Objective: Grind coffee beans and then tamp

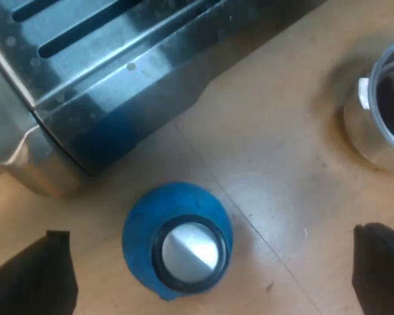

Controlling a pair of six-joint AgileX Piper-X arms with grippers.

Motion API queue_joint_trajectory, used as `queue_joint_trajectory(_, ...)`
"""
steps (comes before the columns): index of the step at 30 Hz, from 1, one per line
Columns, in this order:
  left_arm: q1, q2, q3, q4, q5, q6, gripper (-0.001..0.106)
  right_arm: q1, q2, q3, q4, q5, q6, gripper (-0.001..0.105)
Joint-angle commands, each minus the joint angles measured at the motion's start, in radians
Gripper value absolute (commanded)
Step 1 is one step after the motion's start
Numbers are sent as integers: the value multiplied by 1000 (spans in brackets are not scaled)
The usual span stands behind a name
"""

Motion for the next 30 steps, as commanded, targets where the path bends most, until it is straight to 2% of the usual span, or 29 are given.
queue_joint_trajectory(1,-4,24,-11,-24,-11,-2,87,1,-3,-1,-15,11,-14,64)
queue_joint_trajectory(13,-4,98,-11,-56,-11,0,86,1,-3,-1,-15,11,-14,64)
queue_joint_trajectory(18,-4,101,-11,-54,-9,0,61,1,-3,-1,-15,11,-14,64)
queue_joint_trajectory(20,-4,101,-11,-54,-9,0,55,1,-3,-1,-15,11,-14,64)
queue_joint_trajectory(25,-4,101,-11,-52,-9,0,51,1,-3,-1,-15,12,-14,64)
queue_joint_trajectory(30,-4,101,-11,-40,-9,0,33,1,-3,-1,-15,13,-14,64)
